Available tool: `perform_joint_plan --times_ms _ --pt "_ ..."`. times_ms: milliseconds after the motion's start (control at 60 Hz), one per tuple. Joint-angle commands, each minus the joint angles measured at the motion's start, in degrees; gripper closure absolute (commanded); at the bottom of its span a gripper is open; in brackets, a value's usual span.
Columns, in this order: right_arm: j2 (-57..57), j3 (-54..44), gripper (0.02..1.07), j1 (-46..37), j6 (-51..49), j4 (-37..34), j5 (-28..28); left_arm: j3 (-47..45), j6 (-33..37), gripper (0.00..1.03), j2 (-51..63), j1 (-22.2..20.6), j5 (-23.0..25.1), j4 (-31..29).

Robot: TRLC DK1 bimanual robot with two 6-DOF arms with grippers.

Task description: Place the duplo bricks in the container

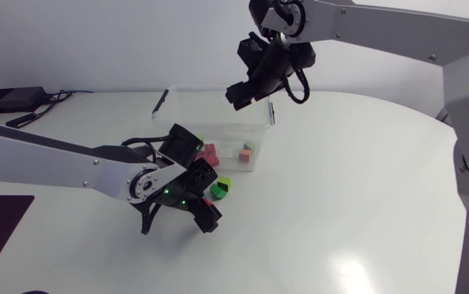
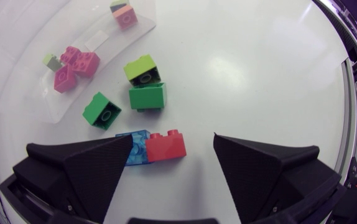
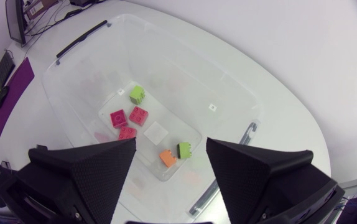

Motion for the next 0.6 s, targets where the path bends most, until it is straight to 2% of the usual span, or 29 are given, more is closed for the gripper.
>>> perform_joint_plan --times_ms 0,583 --pt "-3.3 -3.1 0.21 0.0 1.1 0.3 0.4 -1.3 -1.2 0.15 1.5 -0.5 -0.4 0.1" --pt "-9.7 -13.1 0.21 0.0 0.7 3.2 1.1 -1.9 -2.3 0.15 1.6 -3.3 -1.1 -0.3"
